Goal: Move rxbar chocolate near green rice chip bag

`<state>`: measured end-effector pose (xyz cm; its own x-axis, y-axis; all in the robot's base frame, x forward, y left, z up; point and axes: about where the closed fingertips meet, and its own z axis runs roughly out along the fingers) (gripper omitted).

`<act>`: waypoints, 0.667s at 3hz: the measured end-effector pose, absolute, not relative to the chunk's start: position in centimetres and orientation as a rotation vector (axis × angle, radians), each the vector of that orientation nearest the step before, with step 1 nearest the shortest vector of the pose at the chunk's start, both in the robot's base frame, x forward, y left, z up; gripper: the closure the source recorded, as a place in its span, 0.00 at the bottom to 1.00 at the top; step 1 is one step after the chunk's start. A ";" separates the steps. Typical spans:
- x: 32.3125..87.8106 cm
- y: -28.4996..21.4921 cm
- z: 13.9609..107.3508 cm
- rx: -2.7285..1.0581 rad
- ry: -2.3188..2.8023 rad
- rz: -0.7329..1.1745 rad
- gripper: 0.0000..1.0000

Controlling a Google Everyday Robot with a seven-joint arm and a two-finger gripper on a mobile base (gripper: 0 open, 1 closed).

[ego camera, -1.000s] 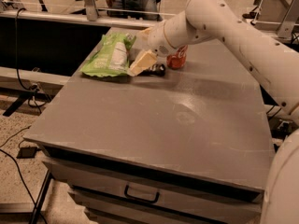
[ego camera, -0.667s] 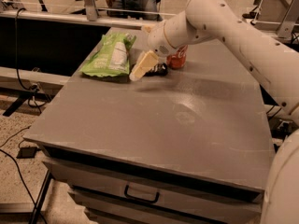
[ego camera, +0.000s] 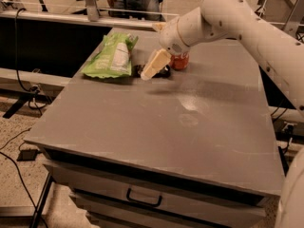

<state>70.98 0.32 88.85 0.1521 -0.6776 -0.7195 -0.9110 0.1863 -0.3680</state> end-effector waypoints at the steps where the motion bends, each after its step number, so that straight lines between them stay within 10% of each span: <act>1: 70.3 -4.0 90.7 -1.484 1.605 0.267 0.00; 2: 69.6 -7.3 92.1 -1.420 1.593 0.223 0.00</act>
Offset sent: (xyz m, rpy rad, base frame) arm -0.0222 -0.1146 0.0536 0.0605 -0.1416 -0.1782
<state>69.58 -7.33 92.14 0.1322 -0.6711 -0.7295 -0.8458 0.3073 -0.4361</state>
